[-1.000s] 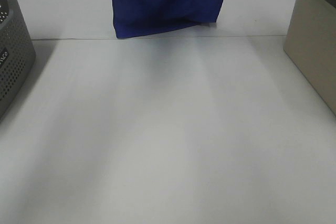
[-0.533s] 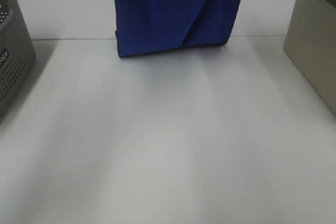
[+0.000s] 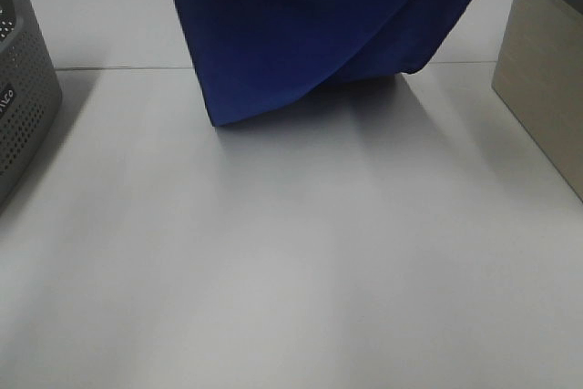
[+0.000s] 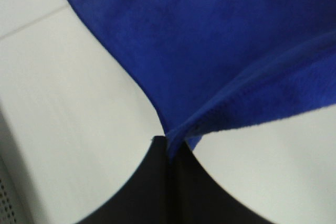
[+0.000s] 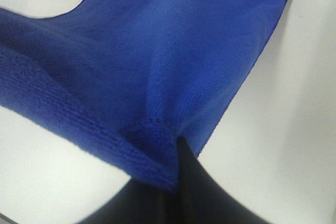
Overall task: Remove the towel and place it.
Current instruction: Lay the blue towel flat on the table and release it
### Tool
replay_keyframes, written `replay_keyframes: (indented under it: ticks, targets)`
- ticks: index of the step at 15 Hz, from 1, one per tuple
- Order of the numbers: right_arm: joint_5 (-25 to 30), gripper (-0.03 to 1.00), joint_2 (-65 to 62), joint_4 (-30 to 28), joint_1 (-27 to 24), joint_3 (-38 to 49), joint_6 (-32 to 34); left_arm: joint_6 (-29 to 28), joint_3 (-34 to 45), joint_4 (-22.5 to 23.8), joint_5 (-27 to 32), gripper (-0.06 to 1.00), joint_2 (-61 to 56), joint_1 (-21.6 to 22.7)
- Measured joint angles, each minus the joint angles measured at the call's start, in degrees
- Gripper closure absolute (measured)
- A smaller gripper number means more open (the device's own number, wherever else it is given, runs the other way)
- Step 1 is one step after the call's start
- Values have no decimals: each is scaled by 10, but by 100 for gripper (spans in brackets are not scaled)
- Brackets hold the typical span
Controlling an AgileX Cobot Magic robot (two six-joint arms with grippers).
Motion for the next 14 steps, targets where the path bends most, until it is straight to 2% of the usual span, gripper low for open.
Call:
replay_keyframes:
  ticks: [1,2,3,4,10,14]
  targets:
    - [0,95,-10,0,0,13,2,-2,30,0,0,94,-17,0]
    - [0,95,-30,1,0,48,7,-4,103,-9,1,94,-58,0]
    - [-1,95,-35,3,0,61,9,-5,120,-13,0,94,-69,0]
    - [-1,95,-53,9,1,123,12,-5,201,-36,-1,94,-116,0]
    - [-3,95,-115,61,6,323,13,-9,370,-97,-11,94,-225,-1]
    - [-3,95,-124,82,6,419,10,-9,468,-144,-15,94,-256,-2]
